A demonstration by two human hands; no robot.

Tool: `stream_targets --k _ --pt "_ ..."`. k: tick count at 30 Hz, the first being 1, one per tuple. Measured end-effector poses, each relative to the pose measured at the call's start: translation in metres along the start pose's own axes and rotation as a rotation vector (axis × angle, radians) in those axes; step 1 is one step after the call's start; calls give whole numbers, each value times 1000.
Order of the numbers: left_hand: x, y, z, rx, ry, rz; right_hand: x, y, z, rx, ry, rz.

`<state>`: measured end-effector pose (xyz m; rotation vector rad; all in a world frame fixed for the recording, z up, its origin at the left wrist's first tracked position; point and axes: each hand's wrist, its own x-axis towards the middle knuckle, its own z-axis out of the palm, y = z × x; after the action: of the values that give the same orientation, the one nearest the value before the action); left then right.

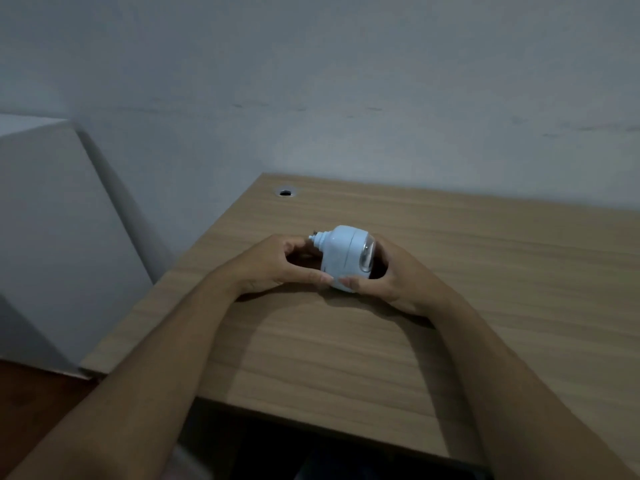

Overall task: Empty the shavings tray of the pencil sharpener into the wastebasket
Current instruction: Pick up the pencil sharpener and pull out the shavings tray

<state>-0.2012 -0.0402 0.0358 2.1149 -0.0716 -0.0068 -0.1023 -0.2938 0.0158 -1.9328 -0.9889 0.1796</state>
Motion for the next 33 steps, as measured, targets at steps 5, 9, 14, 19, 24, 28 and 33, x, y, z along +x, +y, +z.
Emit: stream_targets --k 5,9,14,19,24,28,33 --pt "-5 0 3 -1 23 -17 -4 -3 3 15 -8 0" --pt "-10 -7 -1 -116 54 -11 -4 0 -2 25 -3 0" --pt "-24 -18 -8 -172 130 -11 -2 6 -2 23 -12 -1" --pt "-40 -25 -17 -173 134 -13 -3 9 0 23 -14 6" --pt "-54 -23 -17 -238 156 -5 -9 6 3 -12 7 22" --pt "-62 -24 -17 -268 147 1 -14 2 5 -6 19 27" --pt "-78 -24 -18 -343 136 1 -23 -5 7 -16 60 46"
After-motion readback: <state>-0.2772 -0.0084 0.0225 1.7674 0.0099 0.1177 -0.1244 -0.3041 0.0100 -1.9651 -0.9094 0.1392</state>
